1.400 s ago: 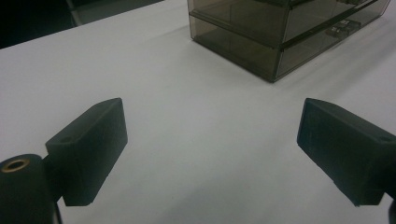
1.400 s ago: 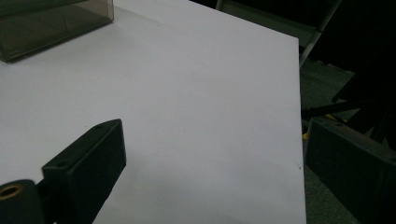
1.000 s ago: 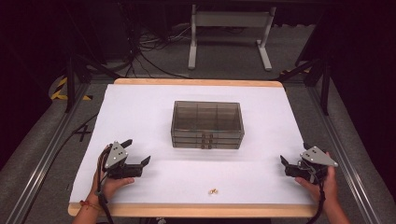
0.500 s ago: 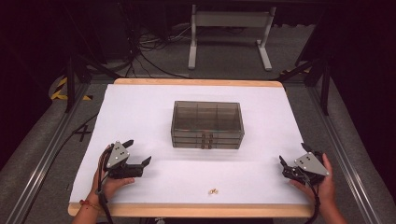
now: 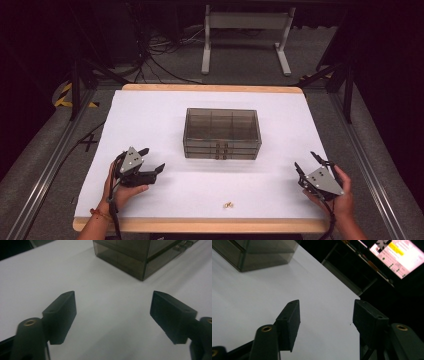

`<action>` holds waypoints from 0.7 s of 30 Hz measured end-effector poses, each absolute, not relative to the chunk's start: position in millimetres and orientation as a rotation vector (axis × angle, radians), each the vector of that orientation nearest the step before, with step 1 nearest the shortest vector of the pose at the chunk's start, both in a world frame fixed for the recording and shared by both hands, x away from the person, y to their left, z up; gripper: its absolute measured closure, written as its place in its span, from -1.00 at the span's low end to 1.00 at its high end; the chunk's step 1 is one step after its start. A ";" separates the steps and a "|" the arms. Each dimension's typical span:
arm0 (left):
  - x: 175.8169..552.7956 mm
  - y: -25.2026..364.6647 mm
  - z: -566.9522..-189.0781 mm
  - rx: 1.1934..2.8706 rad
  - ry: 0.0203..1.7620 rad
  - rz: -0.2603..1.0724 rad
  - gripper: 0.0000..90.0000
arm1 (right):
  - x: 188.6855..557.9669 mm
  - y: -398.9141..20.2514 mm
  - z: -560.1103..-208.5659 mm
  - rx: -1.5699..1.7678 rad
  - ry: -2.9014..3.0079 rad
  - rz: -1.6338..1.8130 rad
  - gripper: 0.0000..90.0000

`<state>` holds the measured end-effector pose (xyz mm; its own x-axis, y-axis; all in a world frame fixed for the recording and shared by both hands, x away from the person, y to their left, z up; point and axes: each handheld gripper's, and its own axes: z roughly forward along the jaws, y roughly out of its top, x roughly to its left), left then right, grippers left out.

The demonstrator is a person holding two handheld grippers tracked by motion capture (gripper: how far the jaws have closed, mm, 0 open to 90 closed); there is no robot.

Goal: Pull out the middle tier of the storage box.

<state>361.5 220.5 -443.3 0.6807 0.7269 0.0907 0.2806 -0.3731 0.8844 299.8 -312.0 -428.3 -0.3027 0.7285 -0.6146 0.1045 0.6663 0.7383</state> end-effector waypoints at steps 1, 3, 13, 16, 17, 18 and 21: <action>362.7 219.6 -440.5 1.941 0.777 0.587 -0.42 | 300.0 -306.5 -427.3 0.649 1.796 0.713 -0.04; 366.6 214.3 -432.9 1.940 0.770 0.612 -0.40 | 300.7 -292.3 -425.3 0.610 1.803 0.717 -0.03; 389.3 183.8 -400.0 1.904 0.704 0.598 -0.07 | 313.7 -230.9 -419.3 0.454 1.852 0.749 0.05; 390.9 181.0 -394.3 1.880 0.669 0.580 0.15 | 317.3 -219.9 -418.5 0.433 1.859 0.771 0.11; 392.3 176.7 -389.5 1.872 0.644 0.586 0.31 | 319.7 -209.3 -419.0 0.402 1.862 0.774 0.13; 393.0 174.4 -387.4 1.866 0.632 0.581 0.34 | 320.7 -203.9 -419.5 0.381 1.866 0.770 0.14; 394.4 169.0 -383.9 1.858 0.619 0.577 0.43 | 322.4 -193.0 -421.2 0.334 1.867 0.747 0.16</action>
